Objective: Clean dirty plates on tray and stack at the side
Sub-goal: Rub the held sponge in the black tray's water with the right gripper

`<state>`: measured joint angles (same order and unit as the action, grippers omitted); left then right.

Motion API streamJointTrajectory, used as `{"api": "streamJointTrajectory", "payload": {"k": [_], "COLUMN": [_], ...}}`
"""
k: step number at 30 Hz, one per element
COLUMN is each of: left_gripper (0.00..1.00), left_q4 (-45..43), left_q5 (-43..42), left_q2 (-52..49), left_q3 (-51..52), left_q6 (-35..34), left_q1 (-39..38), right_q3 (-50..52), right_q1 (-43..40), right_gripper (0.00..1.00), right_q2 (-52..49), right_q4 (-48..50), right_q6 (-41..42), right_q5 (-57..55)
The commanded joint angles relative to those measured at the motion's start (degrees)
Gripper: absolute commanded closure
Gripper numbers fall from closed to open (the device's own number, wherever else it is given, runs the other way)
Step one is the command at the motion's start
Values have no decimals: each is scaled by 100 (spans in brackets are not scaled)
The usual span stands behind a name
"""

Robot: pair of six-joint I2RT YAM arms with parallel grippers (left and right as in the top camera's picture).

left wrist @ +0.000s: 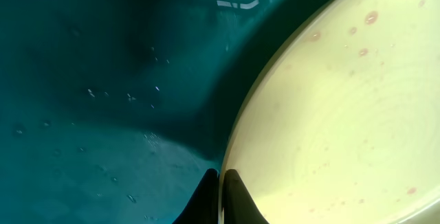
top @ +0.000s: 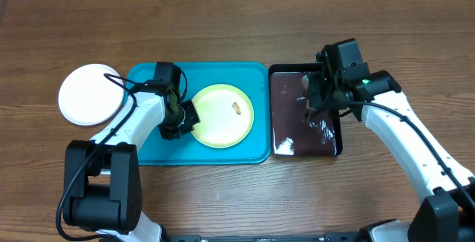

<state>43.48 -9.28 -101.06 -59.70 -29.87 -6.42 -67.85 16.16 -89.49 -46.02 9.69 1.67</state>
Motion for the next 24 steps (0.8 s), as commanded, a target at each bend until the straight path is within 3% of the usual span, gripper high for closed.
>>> {"api": "streamJointTrajectory", "payload": {"k": [1,18,21,24], "left_gripper": [96,96,93,84], "left_q4": [96,-24,-118,-127], "left_q5": [-269,-275,-278,-275], "left_q2": [-20,-20,-20,-20], "left_q3": [79,76,76,76], "left_q6": [-13,-15,-15,-15], "left_q1": [-90,-66,-59,-59], "right_q3": [-208,-166,-164,-157], "right_q1": [-2,-4,-4,-4], "right_gripper": [96,96,96,96], "right_q2": [363,350,350,350], "right_q4": [15,273,271,227], "right_q6": [-118,-398,-398,-396], "right_q5": [103,101,101,101]}}
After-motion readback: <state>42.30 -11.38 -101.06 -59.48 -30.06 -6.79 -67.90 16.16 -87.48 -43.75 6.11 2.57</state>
